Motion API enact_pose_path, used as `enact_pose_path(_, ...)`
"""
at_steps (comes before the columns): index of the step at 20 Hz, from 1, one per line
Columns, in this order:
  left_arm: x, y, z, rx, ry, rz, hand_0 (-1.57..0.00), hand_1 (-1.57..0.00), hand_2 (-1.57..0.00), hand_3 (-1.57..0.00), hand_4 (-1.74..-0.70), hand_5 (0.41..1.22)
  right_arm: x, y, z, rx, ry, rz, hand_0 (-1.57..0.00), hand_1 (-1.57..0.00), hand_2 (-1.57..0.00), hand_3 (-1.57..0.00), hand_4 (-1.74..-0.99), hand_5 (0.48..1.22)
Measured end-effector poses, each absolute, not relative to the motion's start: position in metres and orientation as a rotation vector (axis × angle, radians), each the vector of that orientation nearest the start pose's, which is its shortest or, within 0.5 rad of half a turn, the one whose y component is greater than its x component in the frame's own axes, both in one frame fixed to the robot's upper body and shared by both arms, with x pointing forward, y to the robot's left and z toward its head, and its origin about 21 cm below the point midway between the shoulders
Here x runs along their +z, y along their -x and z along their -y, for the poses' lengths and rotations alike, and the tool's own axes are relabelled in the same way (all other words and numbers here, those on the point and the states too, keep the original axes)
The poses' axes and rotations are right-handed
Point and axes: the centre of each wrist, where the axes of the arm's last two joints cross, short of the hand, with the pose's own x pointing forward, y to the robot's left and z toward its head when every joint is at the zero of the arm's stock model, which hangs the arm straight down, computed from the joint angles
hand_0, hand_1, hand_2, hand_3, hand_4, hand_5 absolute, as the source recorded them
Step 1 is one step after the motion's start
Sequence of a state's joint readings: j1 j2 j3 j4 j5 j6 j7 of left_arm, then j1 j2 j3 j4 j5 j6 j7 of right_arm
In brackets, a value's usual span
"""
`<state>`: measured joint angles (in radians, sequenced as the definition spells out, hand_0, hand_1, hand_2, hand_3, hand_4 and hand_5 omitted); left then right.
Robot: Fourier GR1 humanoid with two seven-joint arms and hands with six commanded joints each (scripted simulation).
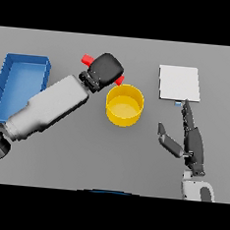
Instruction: Pick up the red beaker and tilt it to pour out 1 green nut into yellow bowl. Pick up the yellow bowl and place it on the metallic measuring scale.
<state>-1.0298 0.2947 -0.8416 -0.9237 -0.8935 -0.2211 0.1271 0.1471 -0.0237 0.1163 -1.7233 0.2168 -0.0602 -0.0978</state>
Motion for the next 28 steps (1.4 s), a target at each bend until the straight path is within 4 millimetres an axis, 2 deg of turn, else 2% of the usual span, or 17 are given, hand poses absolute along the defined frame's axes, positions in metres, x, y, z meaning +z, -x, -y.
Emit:
enact_pose_path(3, 0.101, -0.394, -0.068, -2.201, -1.073, 1.199, -1.57, -1.57, -1.57, -1.51, -1.73, 1.220, 0.007, -0.215, 0.224, 0.177, 0.182, 1.683, 0.00, 0.00, 0.00, 0.00, -1.291, 0.640)
enact_pose_path(10, 0.102, -0.394, -0.050, -2.466, -1.243, 1.051, -1.57, -1.57, -1.57, -1.56, -1.74, 1.221, 0.004, -0.217, 0.218, 0.178, 0.209, 1.669, 0.00, 0.00, 0.00, 0.00, -1.276, 0.600)
enact_pose_path(17, 0.115, -0.400, -0.035, -2.650, -1.370, 0.902, -1.57, -1.57, -1.57, -1.57, -1.74, 1.221, 0.001, -0.216, 0.220, 0.203, 0.255, 1.665, 0.00, 0.00, 0.00, 0.00, -1.216, 0.585)
enact_pose_path(19, 0.113, -0.400, -0.032, -2.707, -1.401, 0.856, -1.57, -1.57, -1.57, -1.57, -1.73, 1.221, 0.003, -0.217, 0.216, 0.203, 0.248, 1.672, 0.00, 0.00, 0.00, 0.00, -1.204, 0.591)
enact_pose_path(24, 0.118, -0.402, -0.026, -2.812, -1.487, 0.821, -1.57, -1.57, -1.57, -1.57, -1.73, 1.221, 0.005, -0.221, 0.218, 0.217, 0.269, 1.676, 0.00, 0.00, 0.00, 0.00, -1.207, 0.594)
enact_pose_path(27, 0.149, -0.412, -0.020, -2.790, -1.513, 0.836, -1.57, -1.57, -1.57, -1.57, -1.73, 1.221, 0.002, -0.214, 0.215, 0.219, 0.257, 1.689, 0.00, 0.00, 0.00, 0.00, -1.209, 0.592)
enact_pose_path(28, 0.165, -0.417, -0.024, -2.764, -1.546, 0.858, -1.57, -1.57, -1.57, -1.49, -1.73, 1.221, 0.000, -0.217, 0.214, 0.221, 0.263, 1.679, 0.00, 0.00, 0.00, 0.00, -1.203, 0.592)
